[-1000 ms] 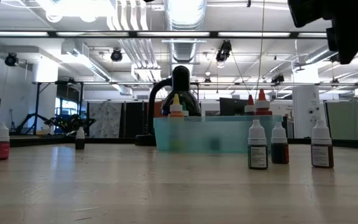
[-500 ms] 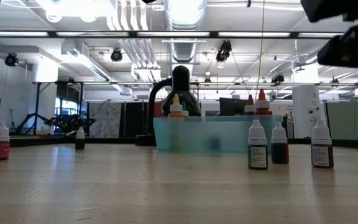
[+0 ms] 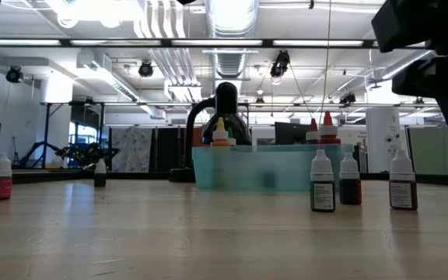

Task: Pick & Place food coloring
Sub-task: Put the blue food coloring bottle into the green bin

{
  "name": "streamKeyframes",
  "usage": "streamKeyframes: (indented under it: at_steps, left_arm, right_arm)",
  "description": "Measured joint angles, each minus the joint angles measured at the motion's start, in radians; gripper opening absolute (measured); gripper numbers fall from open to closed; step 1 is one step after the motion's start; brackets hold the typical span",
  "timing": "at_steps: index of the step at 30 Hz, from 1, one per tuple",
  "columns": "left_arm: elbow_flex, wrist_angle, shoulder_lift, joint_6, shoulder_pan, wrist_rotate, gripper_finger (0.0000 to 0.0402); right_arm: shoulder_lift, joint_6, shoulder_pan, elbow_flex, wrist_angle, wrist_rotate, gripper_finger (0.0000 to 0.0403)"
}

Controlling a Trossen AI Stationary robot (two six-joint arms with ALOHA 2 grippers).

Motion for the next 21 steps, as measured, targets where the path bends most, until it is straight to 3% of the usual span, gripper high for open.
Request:
streamKeyframes:
  at_steps: [21]
  left_arm:
    - [-0.015, 0.003, 0.000, 0.027, 0.000, 0.000, 0.0080]
  right_arm:
    - [0.006, -0.118, 0.002, -0.070, 0.227, -0.023, 0.0164]
